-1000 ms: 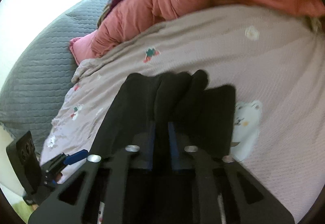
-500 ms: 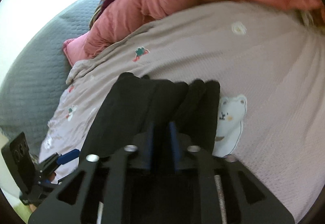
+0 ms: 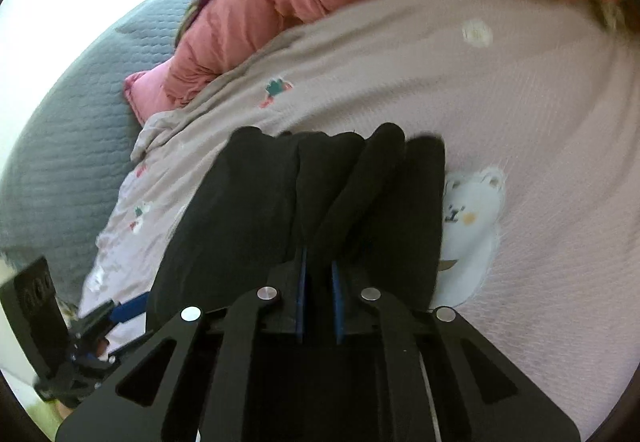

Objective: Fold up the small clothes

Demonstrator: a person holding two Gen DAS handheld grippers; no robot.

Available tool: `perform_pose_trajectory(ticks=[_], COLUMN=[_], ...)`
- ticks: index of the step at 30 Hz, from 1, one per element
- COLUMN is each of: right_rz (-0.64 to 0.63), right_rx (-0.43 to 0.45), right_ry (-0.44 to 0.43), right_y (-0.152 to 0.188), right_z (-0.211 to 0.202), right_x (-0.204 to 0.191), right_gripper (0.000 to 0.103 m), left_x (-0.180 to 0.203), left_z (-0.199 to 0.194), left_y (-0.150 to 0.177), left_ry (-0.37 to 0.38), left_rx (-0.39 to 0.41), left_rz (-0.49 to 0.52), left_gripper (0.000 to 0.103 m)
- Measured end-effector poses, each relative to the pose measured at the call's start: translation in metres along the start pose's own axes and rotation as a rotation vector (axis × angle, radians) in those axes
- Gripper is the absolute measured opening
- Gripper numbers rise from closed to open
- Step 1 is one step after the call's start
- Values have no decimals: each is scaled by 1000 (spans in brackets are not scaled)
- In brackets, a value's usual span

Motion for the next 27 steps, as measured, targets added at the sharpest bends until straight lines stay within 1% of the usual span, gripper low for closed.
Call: perform_pose_trajectory(ticks=[2, 3, 5, 6, 7, 8, 9, 10, 12, 13, 15, 17, 19, 20, 21, 22, 24, 27], right_rz=[-19, -33, -34, -19, 1, 19, 30, 46, 56, 51, 18, -10, -34, -45, -50, -59, -77, -89], right_rx=[17, 15, -19, -31, -39, -41, -32, -24, -20, -11, 8, 25, 61, 79, 90, 110, 151, 220], right_ry=[17, 52, 119, 125, 124, 126, 134, 157, 176, 208, 258, 281, 292, 297, 306, 315, 316, 329], right_y=[2, 3, 6, 9, 11, 14, 15, 16, 17, 18, 20, 22, 27, 30, 31, 34, 38, 46], right_z=[-10, -10, 1, 8, 14, 19, 19, 17, 12, 7, -1, -8, -18, -24, -27, -33, -45, -66], right_x=[0, 1, 9, 14, 19, 23, 26, 28, 27, 23, 14, 5, -7, -12, -17, -23, -34, -49], right_gripper=[9, 9, 10, 11, 15, 16, 22, 31, 33, 38, 40, 43, 61, 64, 70, 74, 79, 91], left_x=[5, 7, 9, 9, 9, 9, 8, 7, 8, 8, 8, 8, 8, 7, 7, 7, 6, 6], left_z=[0, 2, 8, 11, 15, 17, 17, 17, 15, 13, 10, 8, 4, 2, 0, -3, -9, -19], left_y=[1, 2, 5, 7, 9, 10, 11, 11, 12, 12, 11, 11, 12, 12, 12, 13, 12, 12], left_ry=[12, 12, 9, 6, -1, 0, 2, 2, 0, -1, 3, 5, 7, 11, 11, 13, 15, 18], left_rx=[-9, -14, -35, -41, -50, -56, -60, -61, -60, -57, -53, -50, -45, -40, -36, -31, -17, 4], left_rz=[18, 23, 24, 24, 26, 26, 24, 21, 27, 29, 29, 33, 32, 30, 28, 26, 25, 22], left_gripper=[69, 69, 69, 69, 69, 69, 70, 71, 71, 71, 71, 71, 71, 71, 71, 71, 71, 78])
Point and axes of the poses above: each gripper's, at about its wrist camera, not at the fingertips, and z roughly the way its jaws point, x to its right, y to its underside, the point moved 3 cm from there along z, roughly the way its jaws point, and after that the axes turned 7 degrees about -x, right-handed, at the moved point
